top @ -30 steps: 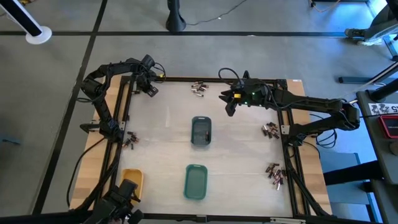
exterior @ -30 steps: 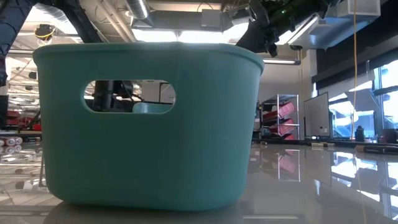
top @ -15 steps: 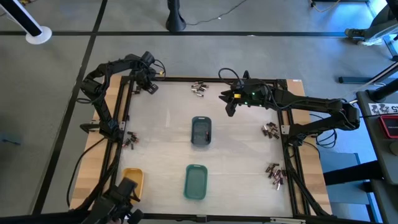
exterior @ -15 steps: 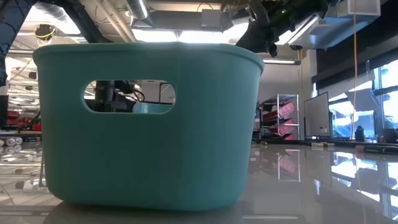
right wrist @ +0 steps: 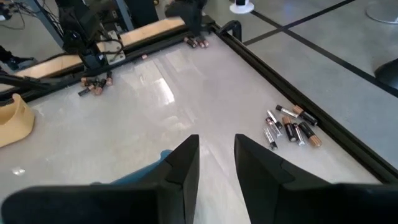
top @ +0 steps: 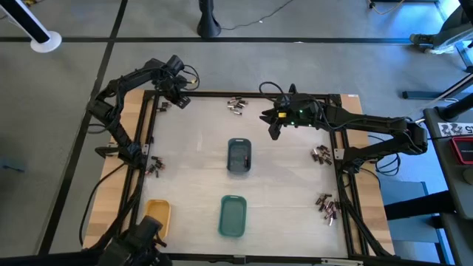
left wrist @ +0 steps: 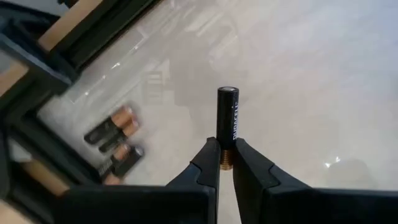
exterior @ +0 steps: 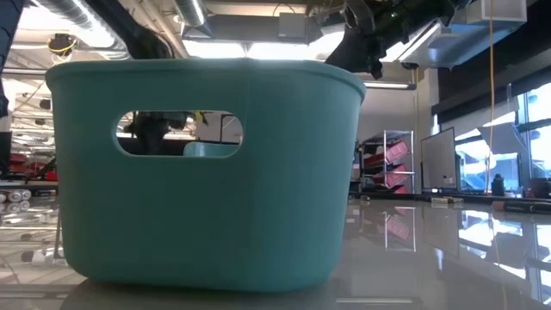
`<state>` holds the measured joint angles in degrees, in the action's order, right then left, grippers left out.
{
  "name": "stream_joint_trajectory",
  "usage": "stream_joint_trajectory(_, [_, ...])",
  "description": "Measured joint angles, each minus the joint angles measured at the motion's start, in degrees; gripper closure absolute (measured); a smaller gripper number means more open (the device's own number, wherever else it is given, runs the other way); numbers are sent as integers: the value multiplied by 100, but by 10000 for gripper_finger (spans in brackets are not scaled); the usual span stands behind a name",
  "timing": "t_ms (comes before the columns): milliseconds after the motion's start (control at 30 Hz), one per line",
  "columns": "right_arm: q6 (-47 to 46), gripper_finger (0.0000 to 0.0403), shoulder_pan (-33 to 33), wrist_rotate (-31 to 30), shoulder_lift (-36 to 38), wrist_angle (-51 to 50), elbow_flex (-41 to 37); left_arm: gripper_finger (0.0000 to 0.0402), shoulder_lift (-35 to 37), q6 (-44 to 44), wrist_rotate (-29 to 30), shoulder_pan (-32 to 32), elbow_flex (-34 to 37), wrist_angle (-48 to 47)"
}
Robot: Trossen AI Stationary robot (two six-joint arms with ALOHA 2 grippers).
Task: Sort batteries
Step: Put the small black battery into the yellow bin
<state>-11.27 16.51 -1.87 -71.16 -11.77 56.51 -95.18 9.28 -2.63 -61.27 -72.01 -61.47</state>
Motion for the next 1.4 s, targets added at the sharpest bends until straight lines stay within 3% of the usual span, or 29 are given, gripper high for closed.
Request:
stream_joint_trajectory(200, [108, 299, 0, 0, 0, -284, 0, 383, 838, -625, 1, 547, 28, -677])
stream_joint_trajectory(467, [437, 299, 0, 0, 0, -391, 0, 381, 2093, -2138, 0, 1834, 28, -1615])
stream_joint_trajectory(733, [749, 299, 0, 215, -336, -294, 0, 385, 3036, -4343, 4, 3518, 34, -2900])
stream_joint_trajectory(867, [799, 299, 0, 735, -616, -183, -2, 381, 3445, -5733, -216, 4593, 37, -2722])
stream_joint_trajectory(1067, [868, 299, 0, 1293, -805, -30, -4, 384, 3492, -7321, -210, 6224, 35, -2778])
stream_joint_trajectory(1400, [-60, 299, -9, 1298, -778, 546, -4, 381, 2637, -7459, -129, 8459, 35, -2374])
